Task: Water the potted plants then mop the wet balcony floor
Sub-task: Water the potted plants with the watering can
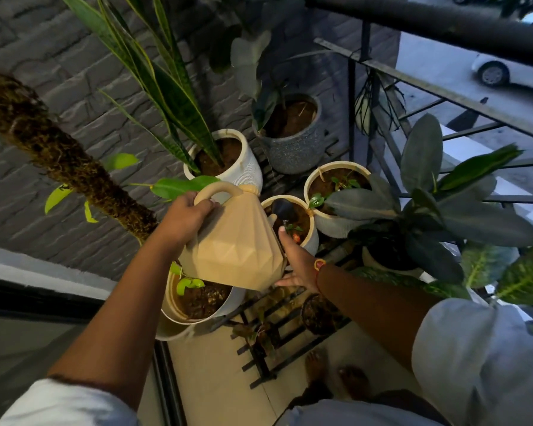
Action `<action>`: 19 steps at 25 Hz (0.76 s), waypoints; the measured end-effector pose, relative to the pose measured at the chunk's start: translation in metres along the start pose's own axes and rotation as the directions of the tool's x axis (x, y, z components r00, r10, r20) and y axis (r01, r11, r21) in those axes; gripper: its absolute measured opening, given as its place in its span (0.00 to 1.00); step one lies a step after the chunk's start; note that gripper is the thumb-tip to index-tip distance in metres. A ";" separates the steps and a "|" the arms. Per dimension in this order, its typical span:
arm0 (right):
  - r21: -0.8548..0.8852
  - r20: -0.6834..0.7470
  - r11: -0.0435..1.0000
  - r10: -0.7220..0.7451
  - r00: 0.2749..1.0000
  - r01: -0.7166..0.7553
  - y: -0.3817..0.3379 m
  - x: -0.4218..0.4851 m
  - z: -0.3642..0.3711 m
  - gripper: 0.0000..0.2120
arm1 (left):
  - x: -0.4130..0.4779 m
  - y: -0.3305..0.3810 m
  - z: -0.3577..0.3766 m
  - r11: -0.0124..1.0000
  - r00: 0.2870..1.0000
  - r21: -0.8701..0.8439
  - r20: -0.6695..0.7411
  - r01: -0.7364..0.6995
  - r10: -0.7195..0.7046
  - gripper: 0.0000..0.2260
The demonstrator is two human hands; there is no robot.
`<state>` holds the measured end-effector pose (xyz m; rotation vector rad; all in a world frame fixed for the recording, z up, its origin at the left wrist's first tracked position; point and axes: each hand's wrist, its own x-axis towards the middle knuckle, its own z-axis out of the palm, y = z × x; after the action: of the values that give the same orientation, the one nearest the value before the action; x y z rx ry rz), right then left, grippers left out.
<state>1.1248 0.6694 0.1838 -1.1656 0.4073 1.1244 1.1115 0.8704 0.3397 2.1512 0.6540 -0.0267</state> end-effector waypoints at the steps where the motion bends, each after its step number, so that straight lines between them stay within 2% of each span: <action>1: 0.000 0.001 1.000 -0.006 1.000 0.006 -0.002 0.000 0.001 0.40 | 0.005 0.003 0.000 1.000 1.000 -0.008 0.000 -0.001 0.001 0.10; 4: -0.006 -0.025 1.000 -0.009 1.000 0.009 -0.008 0.000 0.002 0.39 | 0.015 0.011 0.001 1.000 1.000 -0.006 0.022 -0.013 0.013 0.12; 9: -0.002 -0.047 1.000 -0.007 0.999 0.007 -0.013 0.003 0.000 0.38 | 0.022 0.012 0.005 1.000 1.000 -0.004 0.008 0.005 -0.005 0.09; 13: -0.063 -0.053 0.997 -0.040 0.998 0.037 -0.014 0.003 0.002 0.37 | 0.020 0.005 0.004 0.999 1.000 -0.039 0.011 0.013 -0.013 0.13; 16: -0.082 -0.068 0.996 -0.034 0.997 0.028 -0.015 0.006 0.003 0.40 | 0.016 -0.006 0.002 0.998 1.000 -0.060 -0.011 0.015 -0.016 0.18; 19: -0.112 -0.081 0.993 -0.033 0.996 0.024 -0.015 0.012 0.004 0.41 | 0.004 -0.025 0.007 0.999 0.995 -0.035 -0.103 0.005 -0.009 0.23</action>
<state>1.1418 0.6788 0.1843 -1.3146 0.3942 1.0877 1.1052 0.8794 0.3157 2.1276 0.7168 0.0924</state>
